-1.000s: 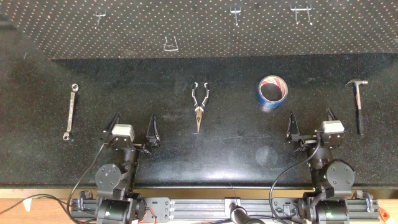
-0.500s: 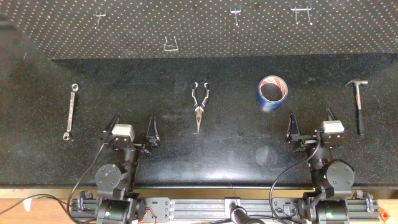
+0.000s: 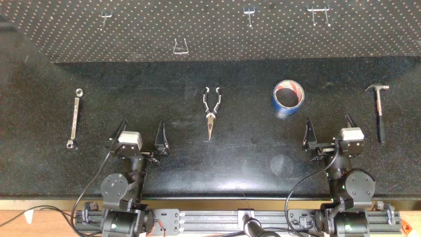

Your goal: Place Tools Onto Pegboard

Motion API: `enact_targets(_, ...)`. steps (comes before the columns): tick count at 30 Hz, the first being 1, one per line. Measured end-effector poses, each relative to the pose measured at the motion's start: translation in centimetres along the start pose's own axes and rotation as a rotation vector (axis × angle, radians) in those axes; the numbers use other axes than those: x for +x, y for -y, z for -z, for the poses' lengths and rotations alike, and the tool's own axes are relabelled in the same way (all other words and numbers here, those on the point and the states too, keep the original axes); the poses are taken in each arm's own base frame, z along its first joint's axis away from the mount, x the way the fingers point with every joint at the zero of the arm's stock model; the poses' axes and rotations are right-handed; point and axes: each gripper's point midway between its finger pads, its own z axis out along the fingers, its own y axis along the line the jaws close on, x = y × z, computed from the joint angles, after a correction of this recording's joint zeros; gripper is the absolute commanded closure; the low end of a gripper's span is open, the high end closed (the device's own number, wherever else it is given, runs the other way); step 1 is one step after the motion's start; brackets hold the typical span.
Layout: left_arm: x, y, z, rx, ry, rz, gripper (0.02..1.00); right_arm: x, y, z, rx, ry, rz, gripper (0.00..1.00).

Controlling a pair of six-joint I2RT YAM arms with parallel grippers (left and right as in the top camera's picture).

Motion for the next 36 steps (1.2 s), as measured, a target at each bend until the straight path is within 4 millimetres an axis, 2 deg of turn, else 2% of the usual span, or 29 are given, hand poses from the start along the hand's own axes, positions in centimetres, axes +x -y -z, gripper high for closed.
enact_targets(4, 0.0, 0.1, 0.0, 0.004, -0.002, 0.000, 0.023, 0.0, 0.0, 0.0, 0.000, 0.000, 0.000, 0.029)
enact_targets(6, 1.4, -0.4, -0.5, -0.017, -0.068, 0.002, 0.025, 0.0, 0.0, 0.0, 0.000, 0.000, 0.000, 0.029)
enact_targets(7, 2.6, -1.3, -0.9, -0.051, -0.148, 0.007, 0.023, 0.0, 0.0, 0.0, 0.000, 0.001, 0.000, 0.029)
enact_targets(8, 2.9, -2.2, -1.2, -0.086, -0.208, 0.011, 0.025, 0.0, 0.0, 0.0, 0.000, 0.001, 0.000, 0.029)
enact_targets(12, 0.7, -5.2, -2.0, -0.186, -0.312, -0.047, 0.023, 0.0, 0.0, 0.0, 0.000, 0.001, 0.000, 0.029)
enact_targets(16, 0.3, -9.3, -1.2, -0.317, -0.501, -0.027, 0.023, 0.0, 0.0, 0.0, 0.000, 0.001, 0.000, 0.029)
enact_targets(17, 0.7, -9.8, -0.8, -0.332, -0.554, -0.014, 0.023, 0.0, 0.0, 0.0, 0.000, 0.002, 0.001, 0.027)
enact_targets(20, 0.8, -14.0, 0.6, -0.490, -0.683, 0.041, 0.023, -0.1, 0.0, 0.0, 0.000, 0.003, 0.001, 0.029)
enact_targets(22, 0.8, -17.4, 2.6, -0.623, -0.774, 0.044, 0.025, -0.1, 0.0, 0.0, 0.000, 0.004, 0.001, 0.025)
enact_targets(25, 1.6, -19.7, 5.2, -0.689, -0.907, 0.046, 0.025, -0.1, 0.0, 0.0, 0.000, 0.004, 0.001, 0.027)
enact_targets(28, 2.7, -21.2, 7.6, -0.691, -1.032, 0.044, 0.025, -0.1, 0.0, 0.0, 0.000, 0.004, 0.001, 0.029)
enact_targets(30, 4.1, -21.5, 9.2, -0.657, -1.129, 0.041, 0.025, -0.1, 0.0, 0.0, 0.000, 0.004, 0.001, 0.027)
enact_targets(33, 4.6, -21.2, 9.8, -0.586, -1.152, 0.035, 0.025, -0.1, 0.0, 0.0, 0.000, 0.004, 0.001, 0.029)
enact_targets(36, 4.8, -20.9, 9.4, -0.558, -1.136, 0.056, 0.025, -0.1, 0.0, 0.0, 0.000, 0.004, 0.001, 0.027)
